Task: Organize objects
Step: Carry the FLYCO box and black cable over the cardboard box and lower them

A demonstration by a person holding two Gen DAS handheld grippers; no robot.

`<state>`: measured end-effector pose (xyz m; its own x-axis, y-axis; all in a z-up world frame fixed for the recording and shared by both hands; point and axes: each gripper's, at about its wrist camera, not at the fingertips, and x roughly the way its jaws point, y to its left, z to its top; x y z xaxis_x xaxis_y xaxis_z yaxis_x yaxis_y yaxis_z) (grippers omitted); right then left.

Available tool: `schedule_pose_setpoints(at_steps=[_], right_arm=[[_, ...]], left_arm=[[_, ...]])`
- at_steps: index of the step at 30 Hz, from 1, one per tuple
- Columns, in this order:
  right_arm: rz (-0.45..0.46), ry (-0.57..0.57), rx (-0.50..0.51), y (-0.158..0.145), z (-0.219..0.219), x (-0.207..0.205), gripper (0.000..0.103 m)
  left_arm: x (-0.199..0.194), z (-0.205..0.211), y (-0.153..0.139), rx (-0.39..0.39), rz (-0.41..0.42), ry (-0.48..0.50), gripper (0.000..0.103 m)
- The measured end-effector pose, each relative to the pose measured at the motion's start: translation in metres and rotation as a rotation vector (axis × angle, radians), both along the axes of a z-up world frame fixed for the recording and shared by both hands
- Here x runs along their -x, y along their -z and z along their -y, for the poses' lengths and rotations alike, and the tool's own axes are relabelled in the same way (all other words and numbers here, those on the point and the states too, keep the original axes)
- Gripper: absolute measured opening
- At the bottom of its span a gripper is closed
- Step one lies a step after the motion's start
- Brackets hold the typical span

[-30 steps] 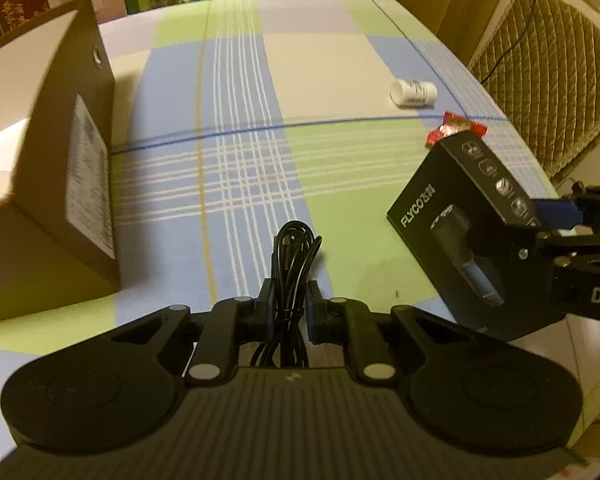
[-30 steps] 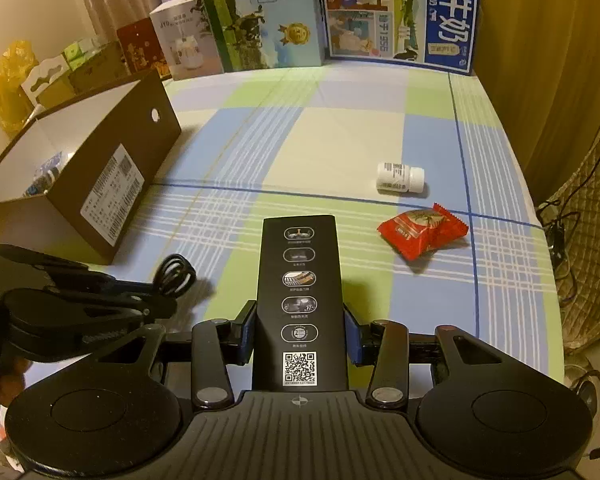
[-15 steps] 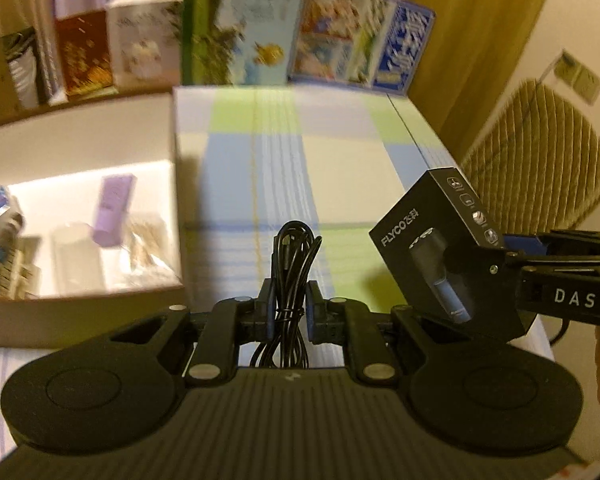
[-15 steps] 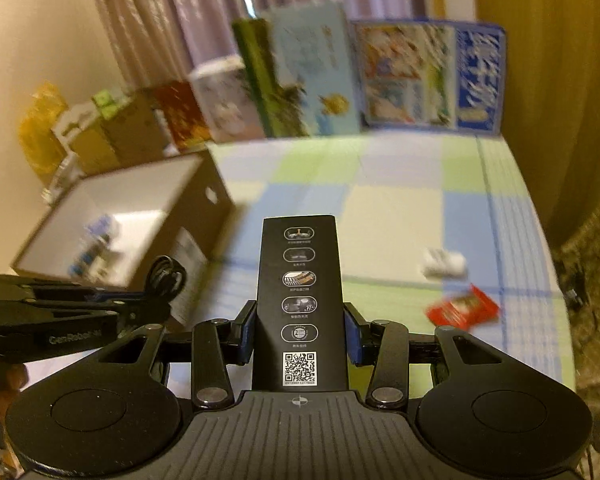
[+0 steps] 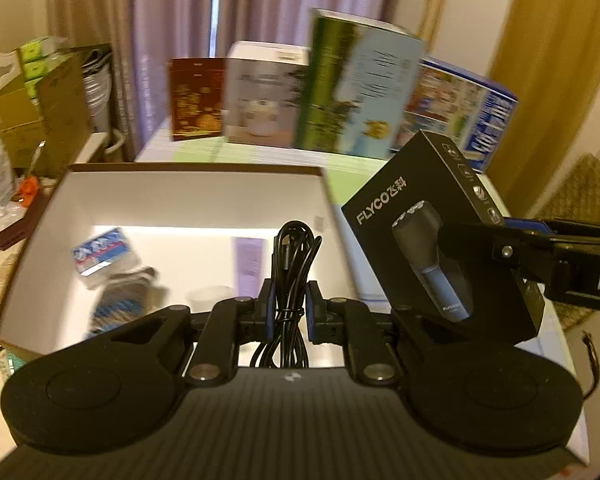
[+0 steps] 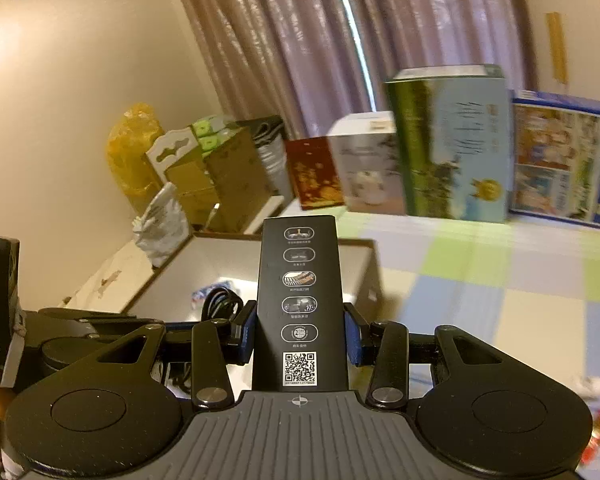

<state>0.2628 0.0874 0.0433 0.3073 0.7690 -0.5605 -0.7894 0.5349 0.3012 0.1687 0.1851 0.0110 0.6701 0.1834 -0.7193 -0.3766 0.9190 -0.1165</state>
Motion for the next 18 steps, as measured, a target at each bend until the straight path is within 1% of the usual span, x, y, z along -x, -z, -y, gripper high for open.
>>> schedule_pose_setpoints(at_steps=[4, 9, 13, 15, 18], right_arm=[[0.014, -0.001, 0.032, 0.007, -0.045, -0.006, 0.04], [0.027, 0.062, 0.134, 0.032, -0.092, -0.018, 0.04], [0.041, 0.115, 0.217, 0.056, -0.111, -0.035, 0.04], [0.026, 0.127, 0.241, 0.066, -0.118, -0.042, 0.04], [0.032, 0.158, 0.278, 0.077, -0.129, -0.049, 0.04]], left_arm=[[-0.004, -0.035, 0.003, -0.002, -0.019, -0.05, 0.011], [-0.017, -0.069, 0.016, -0.009, -0.05, -0.072, 0.011], [-0.03, -0.089, 0.032, 0.0, -0.084, -0.077, 0.011], [-0.035, -0.098, 0.04, 0.011, -0.099, -0.075, 0.011], [-0.044, -0.108, 0.05, 0.021, -0.116, -0.068, 0.011]])
